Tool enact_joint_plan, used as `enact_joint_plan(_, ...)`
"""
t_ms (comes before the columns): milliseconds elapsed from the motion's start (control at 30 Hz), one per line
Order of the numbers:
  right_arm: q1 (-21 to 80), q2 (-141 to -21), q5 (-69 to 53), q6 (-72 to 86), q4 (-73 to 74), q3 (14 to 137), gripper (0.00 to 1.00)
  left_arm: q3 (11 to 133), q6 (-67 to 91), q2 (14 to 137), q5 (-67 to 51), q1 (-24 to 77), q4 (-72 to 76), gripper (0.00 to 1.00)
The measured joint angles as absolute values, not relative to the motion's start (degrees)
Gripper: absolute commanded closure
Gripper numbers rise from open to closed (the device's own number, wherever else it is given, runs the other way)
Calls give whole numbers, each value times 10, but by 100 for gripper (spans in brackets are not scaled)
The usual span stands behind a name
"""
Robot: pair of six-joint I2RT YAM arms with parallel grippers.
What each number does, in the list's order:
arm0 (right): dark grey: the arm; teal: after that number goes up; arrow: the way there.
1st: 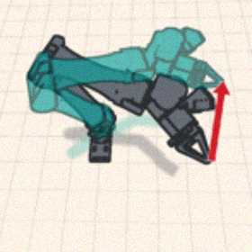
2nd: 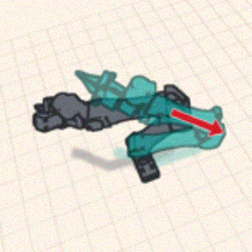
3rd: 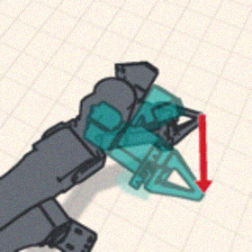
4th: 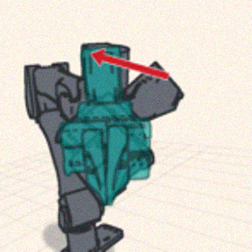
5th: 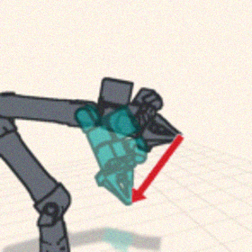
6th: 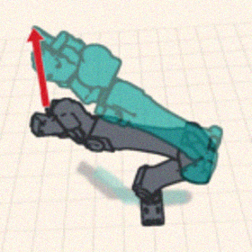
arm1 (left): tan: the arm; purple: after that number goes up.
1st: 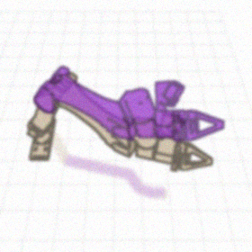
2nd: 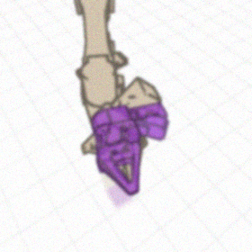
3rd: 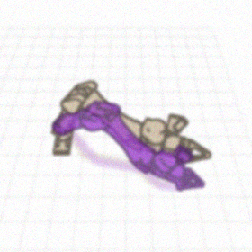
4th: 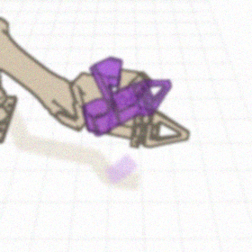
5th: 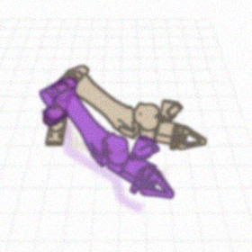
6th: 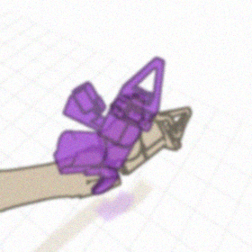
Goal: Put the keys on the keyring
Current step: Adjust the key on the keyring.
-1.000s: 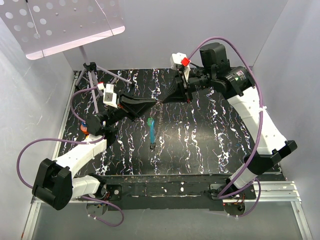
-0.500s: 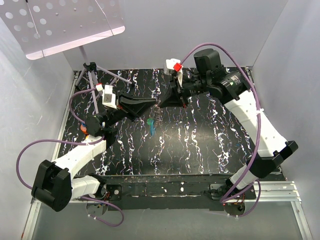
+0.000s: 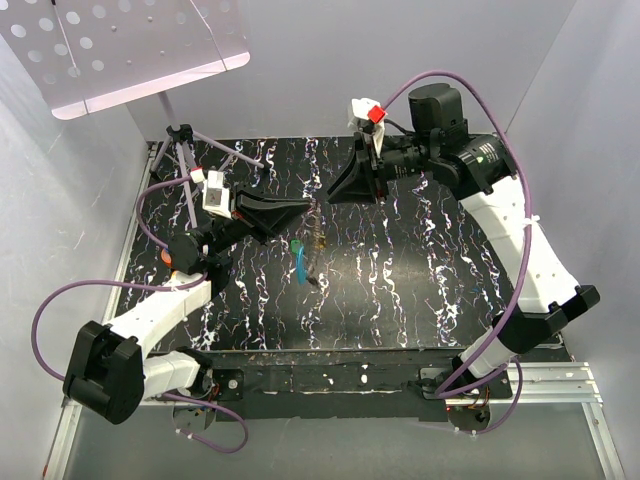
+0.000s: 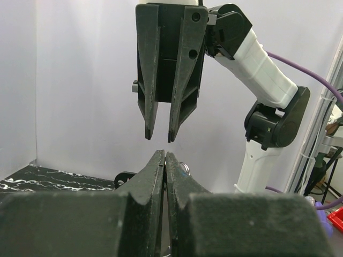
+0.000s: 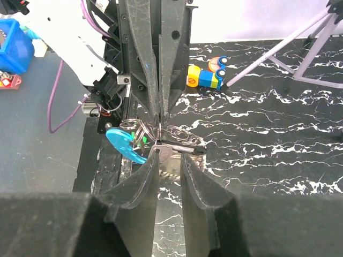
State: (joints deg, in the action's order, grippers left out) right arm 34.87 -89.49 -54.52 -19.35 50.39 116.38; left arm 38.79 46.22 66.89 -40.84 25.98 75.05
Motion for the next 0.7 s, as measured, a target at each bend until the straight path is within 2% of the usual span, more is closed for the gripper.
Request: enact_joint_plan(700,369,-929,-578,-186,504,1164,71,388,483,670,-425,259,751,100)
